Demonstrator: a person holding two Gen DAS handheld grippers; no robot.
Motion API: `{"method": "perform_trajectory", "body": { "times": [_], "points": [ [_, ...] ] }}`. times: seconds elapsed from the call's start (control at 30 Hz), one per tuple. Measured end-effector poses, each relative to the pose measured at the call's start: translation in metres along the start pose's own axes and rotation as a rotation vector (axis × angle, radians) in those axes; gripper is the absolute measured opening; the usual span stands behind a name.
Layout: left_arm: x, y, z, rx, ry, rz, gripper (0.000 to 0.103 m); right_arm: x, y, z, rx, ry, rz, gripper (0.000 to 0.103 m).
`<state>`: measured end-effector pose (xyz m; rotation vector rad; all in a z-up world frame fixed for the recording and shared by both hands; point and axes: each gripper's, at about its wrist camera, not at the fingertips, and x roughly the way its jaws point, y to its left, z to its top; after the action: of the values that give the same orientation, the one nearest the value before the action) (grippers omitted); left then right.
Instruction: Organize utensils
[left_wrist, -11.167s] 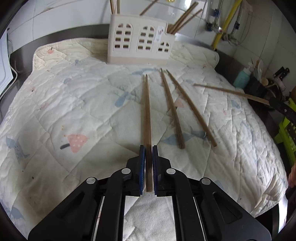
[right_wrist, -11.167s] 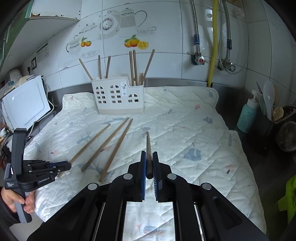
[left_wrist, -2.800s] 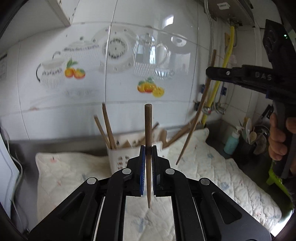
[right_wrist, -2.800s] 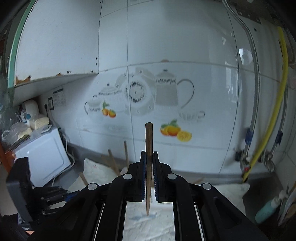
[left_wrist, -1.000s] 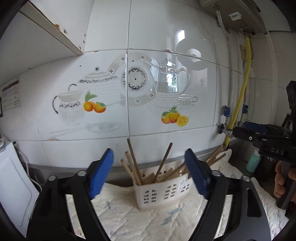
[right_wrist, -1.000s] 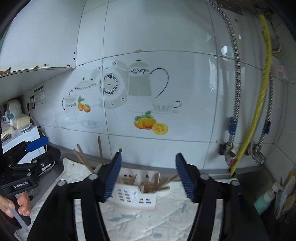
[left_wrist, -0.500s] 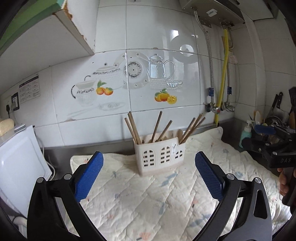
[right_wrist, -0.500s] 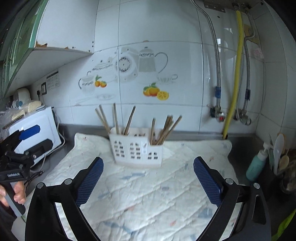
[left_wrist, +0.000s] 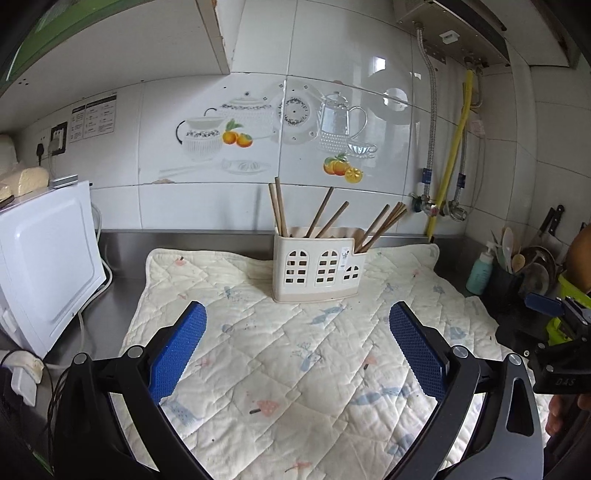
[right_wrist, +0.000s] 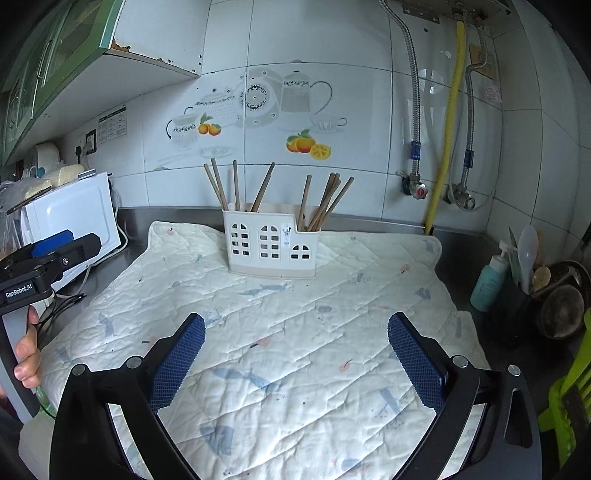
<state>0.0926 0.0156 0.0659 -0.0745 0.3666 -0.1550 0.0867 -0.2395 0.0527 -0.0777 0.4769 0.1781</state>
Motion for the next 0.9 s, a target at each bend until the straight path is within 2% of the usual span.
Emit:
{"method": "perform_trajectory", "body": {
  "times": [0.2, 0.4, 0.9],
  "points": [
    [-0.010, 0.009, -0.008, -0.004, 0.008, 0.007, 0.098, -0.006, 0.005, -0.006, 0.020, 0.005, 0.020, 0.096],
    [-0.014, 0.016, -0.015, -0.014, 0.027, 0.022, 0.098, -0.006, 0.012, -0.007, -0.010, 0.008, 0.003, 0.096],
    [-0.009, 0.003, -0.028, 0.046, 0.060, 0.027, 0.098, -0.003, 0.013, -0.008, -0.011, 0.018, 0.013, 0.096]
  ]
}}
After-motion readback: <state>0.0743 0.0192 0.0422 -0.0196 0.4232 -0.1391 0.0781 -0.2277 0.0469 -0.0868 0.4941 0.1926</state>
